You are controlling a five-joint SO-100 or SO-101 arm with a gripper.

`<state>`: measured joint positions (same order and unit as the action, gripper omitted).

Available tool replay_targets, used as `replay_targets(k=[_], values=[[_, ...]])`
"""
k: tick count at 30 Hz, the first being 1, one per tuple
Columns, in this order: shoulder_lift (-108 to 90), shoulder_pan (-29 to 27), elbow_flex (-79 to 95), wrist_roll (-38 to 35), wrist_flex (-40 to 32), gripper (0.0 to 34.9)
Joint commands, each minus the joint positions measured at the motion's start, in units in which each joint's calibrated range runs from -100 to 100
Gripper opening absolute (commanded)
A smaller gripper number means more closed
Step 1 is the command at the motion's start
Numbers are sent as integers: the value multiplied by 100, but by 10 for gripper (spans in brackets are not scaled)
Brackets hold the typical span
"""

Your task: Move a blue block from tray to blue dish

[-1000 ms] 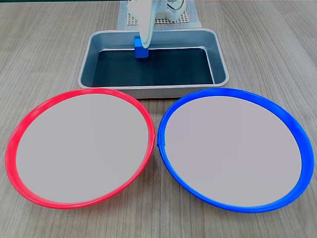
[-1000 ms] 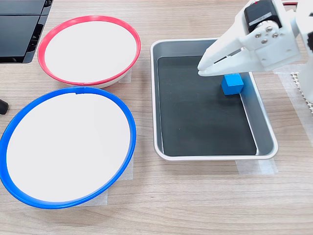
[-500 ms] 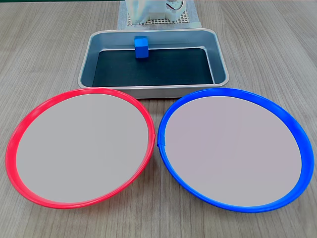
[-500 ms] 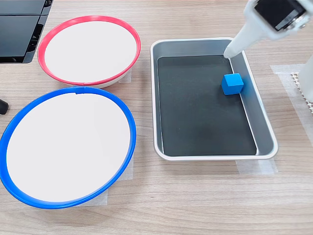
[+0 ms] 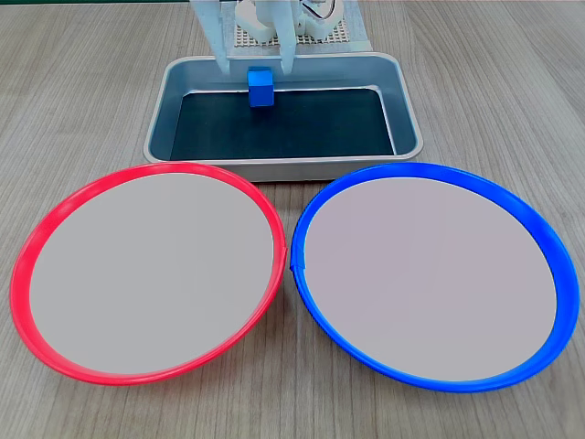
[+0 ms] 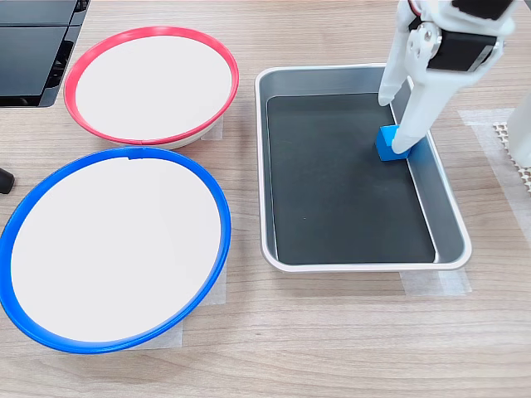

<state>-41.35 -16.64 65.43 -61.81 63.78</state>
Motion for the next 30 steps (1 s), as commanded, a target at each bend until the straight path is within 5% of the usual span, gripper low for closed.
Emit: replay_targets(k=[1, 11, 15, 22, 26, 30], values=[[122, -26, 326, -112, -423, 214], [233, 125, 927, -93, -1042, 4], [574, 614, -57, 396, -547, 4], [3064, 2148, -5063, 2315, 757, 3], [5120, 2798, -7712, 3204, 361, 3], [6041, 2995, -8359, 3507, -60, 3]])
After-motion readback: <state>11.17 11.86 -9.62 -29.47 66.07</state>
